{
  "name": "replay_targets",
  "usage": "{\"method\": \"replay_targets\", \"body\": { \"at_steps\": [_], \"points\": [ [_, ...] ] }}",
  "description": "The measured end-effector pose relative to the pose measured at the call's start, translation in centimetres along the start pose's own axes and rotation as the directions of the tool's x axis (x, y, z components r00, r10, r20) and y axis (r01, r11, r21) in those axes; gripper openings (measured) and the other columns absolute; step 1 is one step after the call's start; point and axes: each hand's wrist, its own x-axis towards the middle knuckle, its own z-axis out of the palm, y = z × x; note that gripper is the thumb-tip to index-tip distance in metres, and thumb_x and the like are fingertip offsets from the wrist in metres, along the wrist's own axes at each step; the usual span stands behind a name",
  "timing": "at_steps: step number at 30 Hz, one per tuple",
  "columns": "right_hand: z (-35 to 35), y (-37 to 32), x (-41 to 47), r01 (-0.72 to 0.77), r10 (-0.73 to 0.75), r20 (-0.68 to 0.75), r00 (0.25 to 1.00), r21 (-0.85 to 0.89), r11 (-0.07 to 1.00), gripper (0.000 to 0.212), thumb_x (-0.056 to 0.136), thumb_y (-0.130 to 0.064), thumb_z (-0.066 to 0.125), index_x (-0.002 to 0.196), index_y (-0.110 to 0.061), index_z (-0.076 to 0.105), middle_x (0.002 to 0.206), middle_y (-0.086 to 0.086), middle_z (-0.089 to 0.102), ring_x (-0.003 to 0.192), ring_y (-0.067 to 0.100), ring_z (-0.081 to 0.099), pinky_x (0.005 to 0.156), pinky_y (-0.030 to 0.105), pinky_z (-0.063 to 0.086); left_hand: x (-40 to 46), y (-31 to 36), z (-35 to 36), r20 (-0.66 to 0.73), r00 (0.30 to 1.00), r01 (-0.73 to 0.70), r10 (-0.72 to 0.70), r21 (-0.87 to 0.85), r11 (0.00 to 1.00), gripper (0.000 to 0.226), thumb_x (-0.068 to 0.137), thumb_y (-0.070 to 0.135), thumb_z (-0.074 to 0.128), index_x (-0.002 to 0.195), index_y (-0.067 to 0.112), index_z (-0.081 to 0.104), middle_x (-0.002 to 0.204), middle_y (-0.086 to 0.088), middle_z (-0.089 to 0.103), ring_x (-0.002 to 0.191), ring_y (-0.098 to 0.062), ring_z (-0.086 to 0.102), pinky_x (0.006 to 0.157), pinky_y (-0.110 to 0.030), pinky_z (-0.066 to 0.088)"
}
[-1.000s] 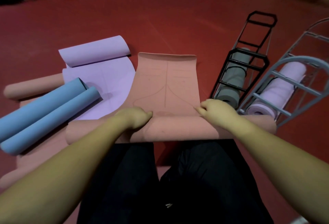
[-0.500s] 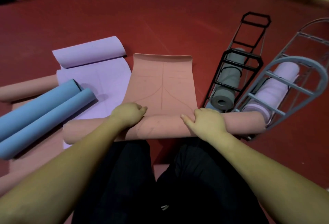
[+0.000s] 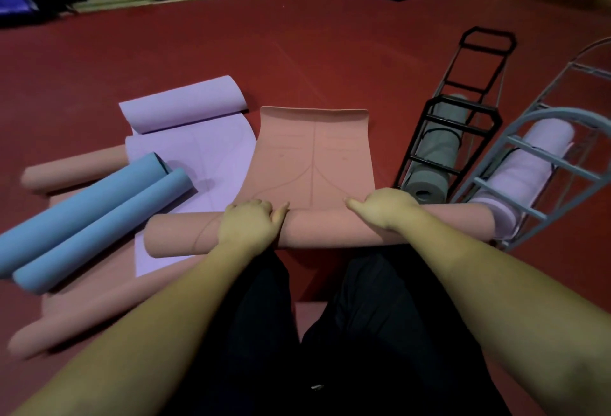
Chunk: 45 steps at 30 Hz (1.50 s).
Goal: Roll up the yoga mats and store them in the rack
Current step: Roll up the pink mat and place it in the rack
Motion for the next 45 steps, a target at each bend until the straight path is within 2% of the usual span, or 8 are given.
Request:
{"method": "replay_targets", "body": {
  "at_steps": [4,12,15,19,28,32,37,45],
  "points": [
    [-2.1,-0.3,-1.2,0.02,-0.023,0.131,0.991,0.024,1.0,0.082,0.097,-0.066,0.019,0.14,-0.004,0.051,0.149,0.02,0.044,0.134,0.033,0.045,0.105,0.039,0.036,0.4,0.0,-1.3,0.033,0.999,-0.009,0.012,-0.066,0.998,0.057,0.101,0.057,0.023,0.077,0.019,0.058,0.1,-0.01,0.069,0.095,-0.031,0.062,0.086,-0.038,0.043],
    [-2.7,-0.1,-3.0,0.007,-0.065,0.392,0.918,0.148,0.989,0.068,0.102,-0.057,0.027,0.15,-0.009,0.038,0.16,0.014,0.027,0.146,0.028,0.027,0.114,0.032,0.02,-0.5,0.3,-2.5,0.334,0.942,0.051,-0.023,-0.073,0.996,0.067,0.101,0.057,0.018,0.116,0.012,0.066,0.125,-0.014,0.063,0.115,-0.031,0.057,0.095,-0.039,0.042],
    [-2.0,0.0,-2.8,0.059,-0.08,0.235,0.969,0.097,0.994,0.067,0.102,-0.057,0.028,0.143,-0.007,0.046,0.151,0.018,0.039,0.141,0.032,0.033,0.109,0.036,0.03,0.0,0.3,-2.6,0.388,0.921,0.083,-0.04,-0.094,0.992,0.066,0.101,0.055,0.02,0.124,0.01,0.062,0.133,-0.015,0.059,0.121,-0.031,0.054,0.099,-0.039,0.04],
    [-0.2,0.0,-2.4,0.166,-0.154,-0.223,0.963,0.039,0.985,0.047,0.101,-0.048,0.036,0.095,-0.011,0.064,0.1,0.009,0.058,0.101,0.033,0.057,0.076,0.037,0.043,1.6,0.1,-2.6,0.447,0.891,0.138,-0.075,-0.109,0.984,0.067,0.099,0.053,0.025,0.142,0.008,0.048,0.149,-0.018,0.044,0.133,-0.033,0.044,0.108,-0.039,0.035],
    [4.5,-1.1,-5.7,0.137,-0.147,-0.402,0.904,-0.055,0.989,0.072,0.087,-0.07,0.022,0.092,-0.012,0.063,0.091,0.01,0.065,0.092,0.034,0.058,0.086,0.044,0.043,4.9,0.2,-2.1,0.576,0.817,0.175,-0.025,-0.208,0.962,0.049,0.097,0.044,0.042,0.134,0.016,0.058,0.146,-0.011,0.048,0.129,-0.028,0.046,0.1,-0.037,0.034],
    [4.4,-1.2,-3.9,0.077,-0.075,-0.413,0.907,-0.011,0.997,0.068,0.087,-0.067,0.027,0.079,-0.012,0.066,0.077,0.009,0.065,0.079,0.033,0.061,0.073,0.039,0.044,5.2,0.5,-1.6,0.45,0.891,0.151,-0.061,-0.167,0.974,0.052,0.102,0.047,0.036,0.127,0.008,0.061,0.14,-0.017,0.053,0.125,-0.033,0.05,0.103,-0.038,0.037],
    [2.9,-1.5,-2.8,0.07,-0.095,-0.386,0.917,-0.08,0.994,0.078,0.086,-0.07,0.015,0.093,-0.014,0.068,0.094,0.008,0.069,0.093,0.031,0.062,0.075,0.036,0.04,3.1,0.5,-1.6,-0.06,0.994,0.077,-0.087,-0.155,0.985,0.046,0.102,0.039,0.034,0.073,0.013,0.058,0.091,-0.014,0.066,0.081,-0.032,0.056,0.07,-0.035,0.044],
    [1.0,-1.6,0.2,0.058,-0.059,-0.182,0.981,-0.009,0.998,0.076,0.093,-0.068,0.022,0.11,-0.011,0.069,0.113,0.013,0.068,0.105,0.032,0.062,0.073,0.036,0.039,-0.9,-0.6,1.9,-0.158,0.987,-0.025,0.014,-0.068,0.997,0.054,0.095,0.046,0.028,0.076,0.016,0.069,0.081,-0.006,0.07,0.079,-0.033,0.063,0.075,-0.04,0.045]
  ]
}}
